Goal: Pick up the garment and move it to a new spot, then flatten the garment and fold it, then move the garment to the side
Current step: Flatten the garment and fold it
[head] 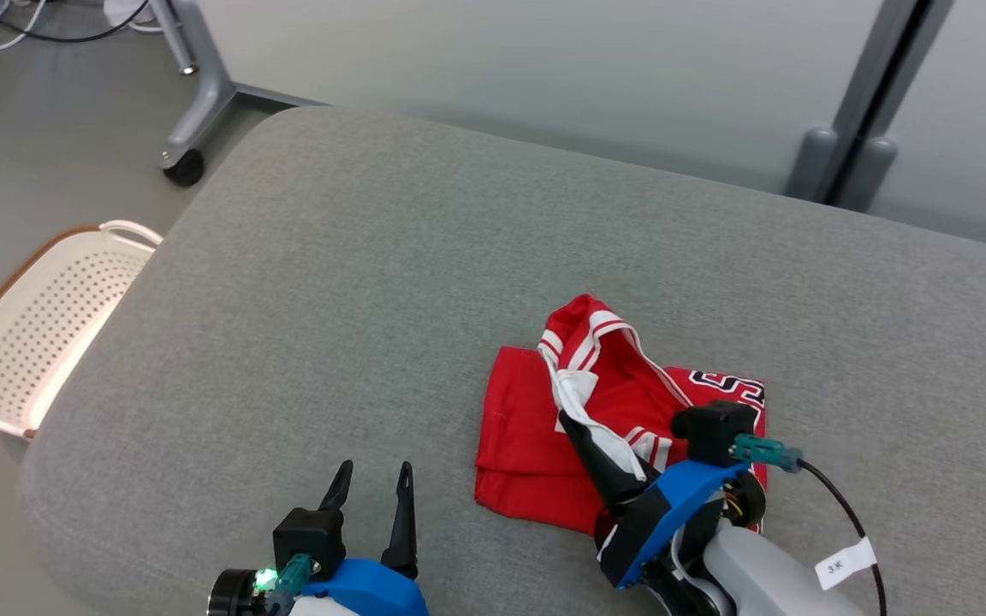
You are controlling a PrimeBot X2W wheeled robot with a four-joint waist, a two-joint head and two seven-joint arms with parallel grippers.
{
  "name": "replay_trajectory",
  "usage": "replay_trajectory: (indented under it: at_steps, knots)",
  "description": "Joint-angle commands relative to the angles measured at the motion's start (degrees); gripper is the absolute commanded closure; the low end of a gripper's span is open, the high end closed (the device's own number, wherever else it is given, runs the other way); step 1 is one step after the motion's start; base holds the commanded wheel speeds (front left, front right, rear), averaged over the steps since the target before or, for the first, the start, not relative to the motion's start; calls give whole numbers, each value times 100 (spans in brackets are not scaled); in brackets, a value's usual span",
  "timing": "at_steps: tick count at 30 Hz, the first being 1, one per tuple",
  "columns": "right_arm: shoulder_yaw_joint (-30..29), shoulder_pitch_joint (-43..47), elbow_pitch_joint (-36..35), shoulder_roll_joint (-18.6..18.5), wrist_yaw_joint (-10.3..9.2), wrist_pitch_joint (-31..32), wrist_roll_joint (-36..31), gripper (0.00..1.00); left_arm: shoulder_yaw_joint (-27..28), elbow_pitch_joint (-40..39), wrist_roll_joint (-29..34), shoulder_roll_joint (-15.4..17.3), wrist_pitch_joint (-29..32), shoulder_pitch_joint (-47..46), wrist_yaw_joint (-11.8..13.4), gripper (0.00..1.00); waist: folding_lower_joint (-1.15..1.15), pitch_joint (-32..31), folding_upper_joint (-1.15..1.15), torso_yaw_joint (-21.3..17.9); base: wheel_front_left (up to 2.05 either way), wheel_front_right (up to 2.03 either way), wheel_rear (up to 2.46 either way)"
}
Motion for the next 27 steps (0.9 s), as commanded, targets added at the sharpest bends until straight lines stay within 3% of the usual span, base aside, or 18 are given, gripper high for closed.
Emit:
replay_trajectory:
  at_steps: [1, 3, 4, 9, 17, 19, 22, 27]
  knots:
    - [57, -128, 139, 75, 3, -41, -2, 100, -27, 9, -28, -6, -27, -61, 28, 0, 0, 48, -1, 98, 0, 0, 0]
    - [100, -225, 193, 156, 3, -100, 64, 41, -14, 22, -30, -6, -27, -71, 41, 0, 0, 43, -1, 120, 0, 0, 0]
    - [130, -276, 155, 203, 3, -165, 118, 0, 25, 24, -25, -6, -27, -57, 69, 0, 0, 22, -1, 93, 0, 0, 0]
    - [-191, -373, 39, 127, 2, -262, -55, 0, 201, 31, -13, -6, -27, 23, 111, 0, 0, -68, -1, -154, 0, 0, 0]
    - [-2417, 342, -426, 44, 2, -267, -1830, 0, 429, -89, 147, -5, -27, 20, 92, 0, 0, -231, -1, -781, 0, 0, 0]
    - [-2608, 447, -470, 64, 2, -265, -2027, 0, 462, -102, 167, -5, -27, 21, 107, 0, 0, -243, -1, -852, 0, 0, 0]
    - [-3347, 851, -656, 158, 2, -266, -2719, 0, 573, -160, 235, -2, -27, 22, 126, 0, 0, -272, -1, -1097, 0, 0, 0]
    - [-3892, 1254, -749, 259, 2, -266, -3287, 0, 757, -204, 341, -2, -27, 108, 99, 0, 0, -326, -1, -1376, 0, 0, 0]
